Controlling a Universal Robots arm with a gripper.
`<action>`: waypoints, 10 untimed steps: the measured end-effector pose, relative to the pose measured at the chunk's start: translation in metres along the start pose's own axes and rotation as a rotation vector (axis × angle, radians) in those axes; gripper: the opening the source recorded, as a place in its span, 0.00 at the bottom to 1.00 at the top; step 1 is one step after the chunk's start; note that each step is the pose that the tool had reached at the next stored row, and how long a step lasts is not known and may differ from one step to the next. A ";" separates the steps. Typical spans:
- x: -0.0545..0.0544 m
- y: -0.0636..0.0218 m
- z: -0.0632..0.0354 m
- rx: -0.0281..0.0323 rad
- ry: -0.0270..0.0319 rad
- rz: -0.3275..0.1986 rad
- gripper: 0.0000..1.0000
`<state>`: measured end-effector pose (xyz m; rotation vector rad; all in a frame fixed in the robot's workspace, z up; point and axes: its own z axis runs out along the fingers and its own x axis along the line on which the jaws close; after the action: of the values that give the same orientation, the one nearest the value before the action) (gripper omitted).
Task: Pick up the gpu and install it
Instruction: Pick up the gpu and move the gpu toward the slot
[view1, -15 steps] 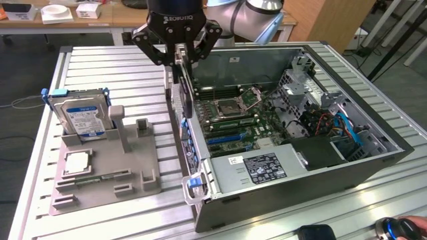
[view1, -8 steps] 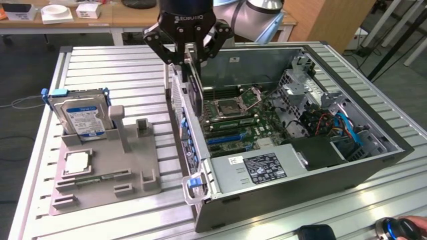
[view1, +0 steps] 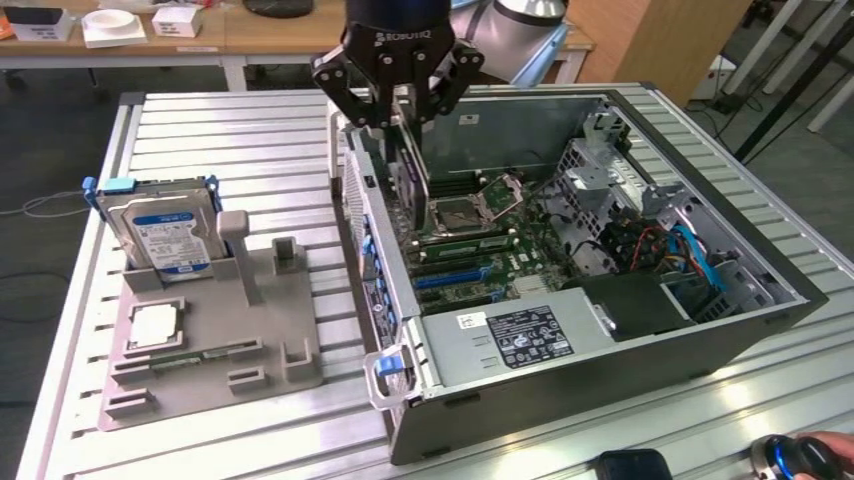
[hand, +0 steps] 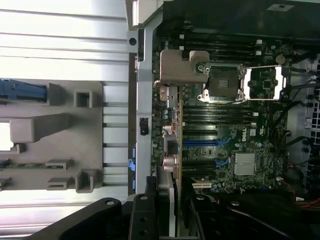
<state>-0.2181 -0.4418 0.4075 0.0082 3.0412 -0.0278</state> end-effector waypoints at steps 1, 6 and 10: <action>-0.002 0.0000 0.0003 -0.0001 0.0000 0.000 0.30; -0.014 0.0001 0.0014 0.0000 0.0001 0.000 0.30; -0.023 0.0001 0.0024 0.0015 0.0017 0.000 0.30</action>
<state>-0.1947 -0.4418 0.4075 0.0079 3.0429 -0.0301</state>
